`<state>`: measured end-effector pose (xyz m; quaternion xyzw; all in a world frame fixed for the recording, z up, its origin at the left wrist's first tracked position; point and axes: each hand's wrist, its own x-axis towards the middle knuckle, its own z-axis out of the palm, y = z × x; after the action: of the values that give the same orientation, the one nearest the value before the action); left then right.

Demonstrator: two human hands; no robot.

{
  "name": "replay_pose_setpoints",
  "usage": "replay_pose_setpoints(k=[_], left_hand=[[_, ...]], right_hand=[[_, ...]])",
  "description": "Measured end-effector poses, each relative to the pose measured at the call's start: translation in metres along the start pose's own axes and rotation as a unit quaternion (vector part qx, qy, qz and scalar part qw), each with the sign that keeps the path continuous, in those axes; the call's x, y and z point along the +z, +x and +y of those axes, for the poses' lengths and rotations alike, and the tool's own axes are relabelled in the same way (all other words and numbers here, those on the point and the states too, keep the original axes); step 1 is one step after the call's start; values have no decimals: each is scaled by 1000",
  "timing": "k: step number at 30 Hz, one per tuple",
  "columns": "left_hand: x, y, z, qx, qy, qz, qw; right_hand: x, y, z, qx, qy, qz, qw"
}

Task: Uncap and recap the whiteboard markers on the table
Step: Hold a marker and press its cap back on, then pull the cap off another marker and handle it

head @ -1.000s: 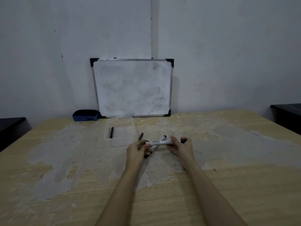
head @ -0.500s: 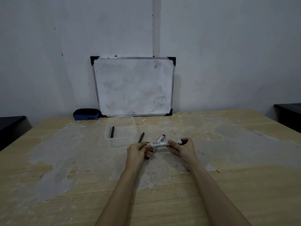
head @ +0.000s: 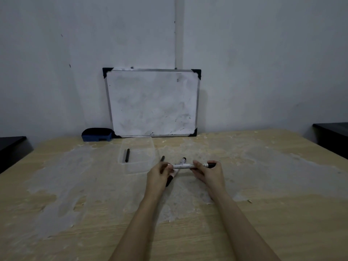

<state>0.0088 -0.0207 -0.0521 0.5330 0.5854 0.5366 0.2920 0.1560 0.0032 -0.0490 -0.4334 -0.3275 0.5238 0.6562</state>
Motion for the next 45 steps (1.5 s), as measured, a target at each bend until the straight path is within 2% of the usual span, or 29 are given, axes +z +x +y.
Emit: replay_pose_setpoints(k=[2,4,6,8,9,11,12,13,15,16,17,18,19,21,23,25,29,31,32,33,35,37,40,42,45], left_hand=[[1,-3,-1,28,164,-17,986],[3,-7,-1,57,335,-74,937],[6,-9,2,70,423,-81,900],[9,-9,5,80,461,-51,882],[10,-9,6,90,465,-27,880],[8,-10,7,74,376,36,923],[6,-9,7,59,320,66,943],[5,-8,8,55,272,91,956],[4,-8,9,52,207,105,971],[4,-9,9,53,183,104,976],[3,-10,10,53,160,104,980],[3,-11,10,48,142,101,983],[2,-12,10,40,128,92,987],[3,-12,8,42,113,72,990],[5,-13,8,68,127,50,988],[7,-16,11,108,148,0,983],[10,-26,18,157,149,-88,972],[10,-27,18,157,128,-52,978],[8,-27,19,146,100,-13,984],[6,-26,20,138,62,25,988],[2,-21,17,128,-26,59,990],[0,-17,15,129,-57,59,988],[0,-14,10,179,-3,58,982],[0,-13,6,220,55,43,973],[0,-14,7,279,142,3,950]], right_hand=[[2,1,-1,-45,2,54,998],[-2,5,-3,-81,15,126,989],[-5,8,-6,-104,26,172,979],[-3,2,-8,-153,-17,172,973],[0,-3,-7,-194,-69,161,965],[7,-12,-2,-270,-215,104,933],[11,-15,3,-287,-302,51,907],[15,-16,10,-281,-403,-13,871],[22,-16,24,-242,-577,-141,767],[23,-14,30,-220,-627,-194,721],[23,-13,33,-203,-646,-223,701],[23,-13,34,-192,-643,-235,703],[23,-16,31,-183,-617,-232,729],[23,-23,21,-191,-512,-189,816],[27,-29,9,-196,-422,-131,875],[32,-30,4,-190,-394,-127,890],[38,-24,3,-204,-384,-129,891],[39,-25,-3,-206,-371,-115,898],[37,-25,-5,-228,-383,-101,889],[34,-23,-6,-271,-419,-74,864],[27,-19,-4,-357,-512,-6,781],[18,-15,1,-408,-532,22,742],[11,-17,5,-390,-534,-11,750],[10,-17,6,-376,-533,-6,758],[10,-15,1,-301,-521,0,799]])
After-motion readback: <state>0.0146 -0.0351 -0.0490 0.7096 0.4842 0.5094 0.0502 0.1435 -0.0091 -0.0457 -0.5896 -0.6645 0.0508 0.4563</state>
